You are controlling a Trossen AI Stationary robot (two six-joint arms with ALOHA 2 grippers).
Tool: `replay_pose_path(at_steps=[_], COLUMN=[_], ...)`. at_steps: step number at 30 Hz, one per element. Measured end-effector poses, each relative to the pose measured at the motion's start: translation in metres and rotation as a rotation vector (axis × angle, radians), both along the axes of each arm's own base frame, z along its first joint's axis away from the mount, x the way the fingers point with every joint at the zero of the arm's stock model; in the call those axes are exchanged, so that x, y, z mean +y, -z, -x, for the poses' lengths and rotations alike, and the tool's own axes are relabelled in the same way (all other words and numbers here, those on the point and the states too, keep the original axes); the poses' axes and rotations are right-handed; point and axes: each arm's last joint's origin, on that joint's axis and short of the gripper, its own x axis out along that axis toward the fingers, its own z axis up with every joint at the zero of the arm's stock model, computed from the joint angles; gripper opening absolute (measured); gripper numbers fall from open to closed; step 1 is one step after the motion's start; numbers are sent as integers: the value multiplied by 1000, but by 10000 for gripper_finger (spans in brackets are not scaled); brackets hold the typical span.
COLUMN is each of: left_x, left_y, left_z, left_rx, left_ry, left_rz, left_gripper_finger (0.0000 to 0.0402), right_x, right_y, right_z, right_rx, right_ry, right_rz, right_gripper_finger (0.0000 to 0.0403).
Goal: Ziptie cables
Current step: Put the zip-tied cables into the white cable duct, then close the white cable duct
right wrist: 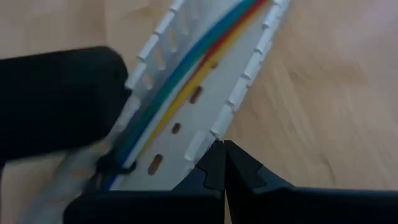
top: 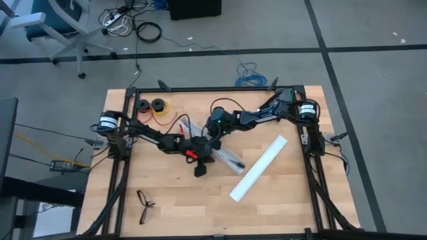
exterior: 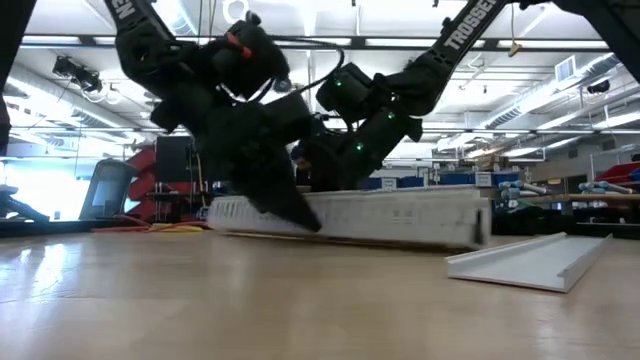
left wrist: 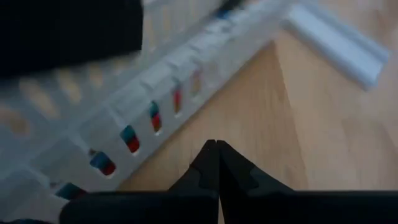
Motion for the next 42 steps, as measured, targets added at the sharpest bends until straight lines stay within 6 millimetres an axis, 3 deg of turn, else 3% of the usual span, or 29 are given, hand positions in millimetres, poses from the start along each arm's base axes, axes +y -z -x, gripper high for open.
replay_pose_path(at_steps=[7,14,19,26,31,35,42], left_x=[2,-1,-11,-22,-23,-24,-25], left_y=[-6,3,-2,-39,-47,-39,-17], left_z=[-6,3,12,28,46,58,77], left_rx=[-64,74,146,101,192,248,290], left_ry=[-63,-91,-100,-169,-256,-295,-316], left_rz=[-49,-24,-72,-183,-282,-307,-286], left_gripper_finger=[1,1,1,1,1,1,1], right_x=[-12,-13,-11,0,34,73,143], right_y=[-3,-11,-37,-85,-109,-115,-89], right_z=[3,4,9,41,83,118,173], right_rx=[-28,-34,-70,65,291,316,312], right_ry=[-86,-51,-67,44,85,119,71], right_rz=[-21,34,62,202,288,244,92], right_gripper_finger=[0,0,0,0,0,0,0])
